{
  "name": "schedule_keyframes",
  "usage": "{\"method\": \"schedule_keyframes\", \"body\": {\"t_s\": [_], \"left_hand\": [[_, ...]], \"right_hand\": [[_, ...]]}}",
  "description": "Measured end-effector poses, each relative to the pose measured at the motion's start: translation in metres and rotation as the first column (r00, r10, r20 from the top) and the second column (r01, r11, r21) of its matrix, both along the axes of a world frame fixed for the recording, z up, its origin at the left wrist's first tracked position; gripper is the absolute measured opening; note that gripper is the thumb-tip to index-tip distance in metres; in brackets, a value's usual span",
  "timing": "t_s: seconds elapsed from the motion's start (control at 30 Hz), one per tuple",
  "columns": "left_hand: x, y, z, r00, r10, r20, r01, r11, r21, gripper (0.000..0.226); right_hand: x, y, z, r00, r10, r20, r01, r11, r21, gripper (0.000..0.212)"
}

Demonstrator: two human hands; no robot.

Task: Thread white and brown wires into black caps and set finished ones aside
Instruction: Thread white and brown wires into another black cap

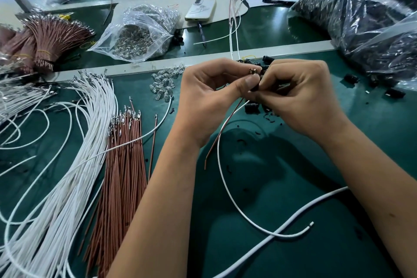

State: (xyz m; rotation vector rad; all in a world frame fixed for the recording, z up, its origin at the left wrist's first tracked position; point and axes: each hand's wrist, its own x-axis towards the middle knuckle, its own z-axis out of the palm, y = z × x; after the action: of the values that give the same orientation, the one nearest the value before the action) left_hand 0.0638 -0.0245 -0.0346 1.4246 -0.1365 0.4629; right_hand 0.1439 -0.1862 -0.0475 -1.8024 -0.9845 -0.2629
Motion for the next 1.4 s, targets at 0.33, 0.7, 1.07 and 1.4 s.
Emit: {"method": "schedule_keyframes", "body": {"t_s": [0.33, 0.7, 1.07, 1.4], "left_hand": [[0.002, 0.007, 0.002, 0.981, 0.073, -0.178, -0.126, 0.945, -0.303, 0.009], [0.003, 0.027, 0.003, 0.947, 0.038, -0.32, -0.245, 0.73, -0.638, 0.004], [0.002, 0.014, -0.001, 0.933, 0.219, -0.285, -0.243, 0.969, -0.053, 0.006], [0.001, 0.007, 0.001, 0.988, 0.114, -0.106, -0.115, 0.993, -0.008, 0.007]], "right_hand": [[-0.002, -0.002, -0.001, 0.885, 0.165, -0.435, -0.186, 0.983, -0.006, 0.022], [0.002, -0.012, 0.012, 0.738, 0.297, -0.606, -0.282, 0.952, 0.123, 0.025], [0.0, -0.005, 0.006, 0.918, 0.085, -0.386, -0.159, 0.974, -0.163, 0.012], [-0.002, 0.0, 0.003, 0.911, 0.165, -0.379, -0.144, 0.986, 0.082, 0.02]]}}
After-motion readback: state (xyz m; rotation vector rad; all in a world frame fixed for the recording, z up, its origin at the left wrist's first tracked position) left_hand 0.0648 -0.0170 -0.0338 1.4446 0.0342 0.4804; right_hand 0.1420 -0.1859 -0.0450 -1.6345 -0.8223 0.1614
